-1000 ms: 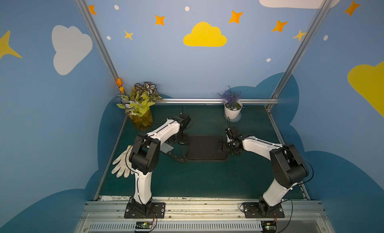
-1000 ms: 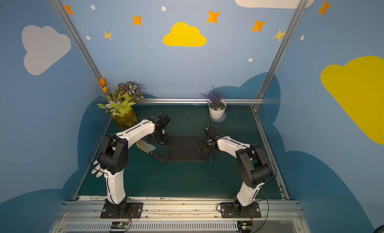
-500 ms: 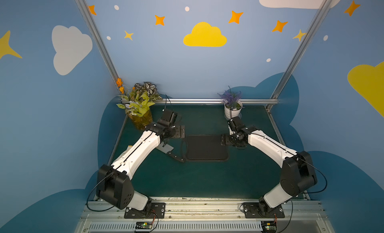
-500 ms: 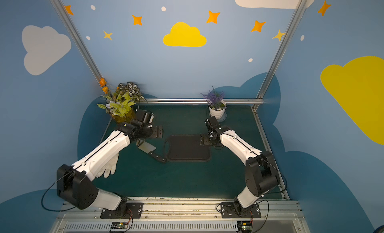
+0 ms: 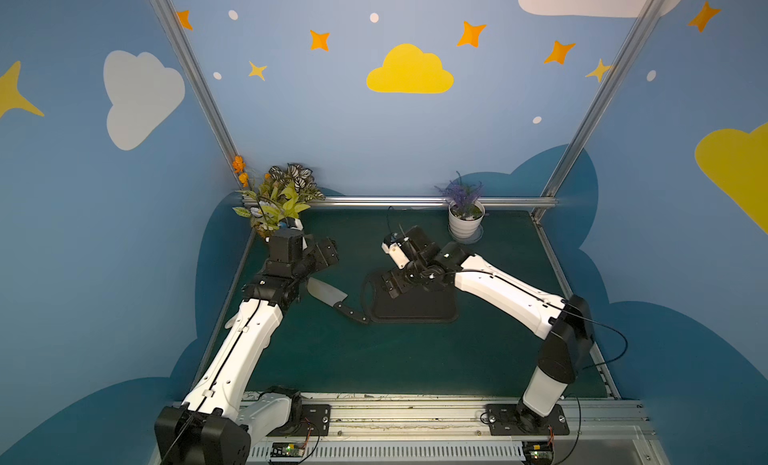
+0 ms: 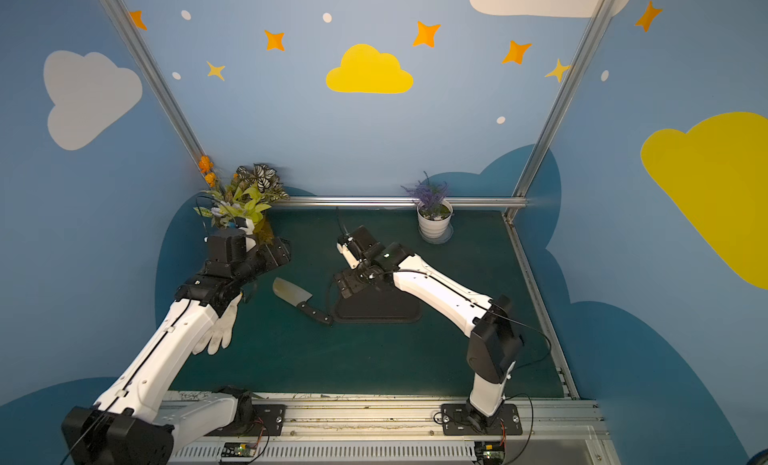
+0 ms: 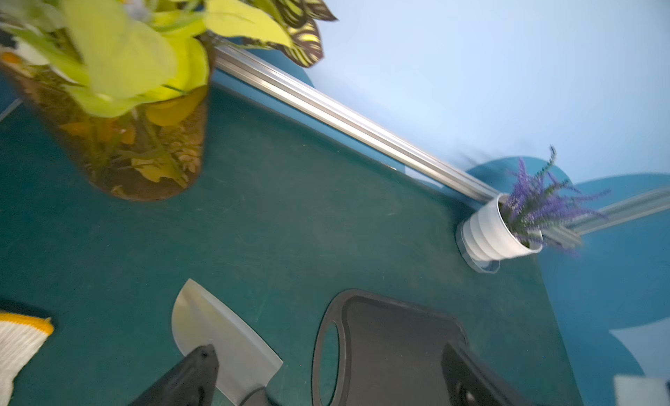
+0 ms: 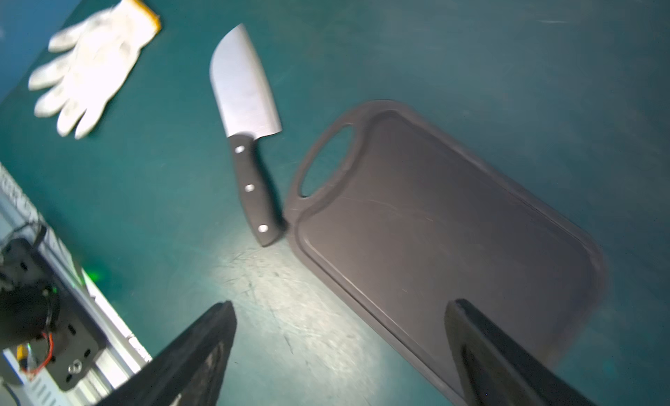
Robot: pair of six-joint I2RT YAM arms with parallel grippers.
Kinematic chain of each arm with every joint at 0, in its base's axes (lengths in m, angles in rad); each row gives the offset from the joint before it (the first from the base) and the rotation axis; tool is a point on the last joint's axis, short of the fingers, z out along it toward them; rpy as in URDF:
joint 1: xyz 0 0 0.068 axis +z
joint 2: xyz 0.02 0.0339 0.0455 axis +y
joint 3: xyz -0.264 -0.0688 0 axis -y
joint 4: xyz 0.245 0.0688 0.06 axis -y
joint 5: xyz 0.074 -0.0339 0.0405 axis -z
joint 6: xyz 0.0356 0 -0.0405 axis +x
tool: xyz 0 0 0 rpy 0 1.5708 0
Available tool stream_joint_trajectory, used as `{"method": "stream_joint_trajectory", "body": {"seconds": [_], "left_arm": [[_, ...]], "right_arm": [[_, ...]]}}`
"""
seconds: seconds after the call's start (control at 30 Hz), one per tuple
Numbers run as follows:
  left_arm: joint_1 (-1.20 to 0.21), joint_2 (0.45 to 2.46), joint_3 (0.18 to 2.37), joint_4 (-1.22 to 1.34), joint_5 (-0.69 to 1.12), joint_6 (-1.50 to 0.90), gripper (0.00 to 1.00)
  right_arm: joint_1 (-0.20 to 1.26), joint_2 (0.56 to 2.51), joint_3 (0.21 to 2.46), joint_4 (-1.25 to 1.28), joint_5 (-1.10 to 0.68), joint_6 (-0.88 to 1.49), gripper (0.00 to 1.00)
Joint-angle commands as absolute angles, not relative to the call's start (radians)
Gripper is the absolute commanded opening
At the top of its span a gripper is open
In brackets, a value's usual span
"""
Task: Align the knife with the edge of the cutting board
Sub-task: Pick up the knife at the center of the board.
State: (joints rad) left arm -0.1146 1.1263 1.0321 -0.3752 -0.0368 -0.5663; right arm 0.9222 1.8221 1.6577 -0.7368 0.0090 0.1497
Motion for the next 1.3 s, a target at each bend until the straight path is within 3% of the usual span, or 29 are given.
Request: {"method": "stream_joint_trajectory", "body": {"seconds": [0.0, 0.27, 0.77, 1.27], "left_arm": [[-0.054, 1.118, 1.012, -0.369, -0.019, -0.662, 1.0], [0.127, 1.075, 0.875, -0.322, 0.053, -0.801, 1.0], [0.129, 1.041, 0.961, -0.488, -0.089, -0.677, 1.0], [0.142, 1.04, 0.965, -0.482, -0.062, -0.663, 1.0]], "right_arm": [[0.978, 1.92, 1.742, -0.806, 0.04, 0.067, 0.94], [1.061, 2.112, 1.903, -0.797, 0.013, -0.001, 0.91], [1.095, 2.292, 2.018, -0.775, 0.001, -0.046, 0.82], [1.104, 2.427, 2.123, -0.775, -0.009, -0.073, 0.73]]}}
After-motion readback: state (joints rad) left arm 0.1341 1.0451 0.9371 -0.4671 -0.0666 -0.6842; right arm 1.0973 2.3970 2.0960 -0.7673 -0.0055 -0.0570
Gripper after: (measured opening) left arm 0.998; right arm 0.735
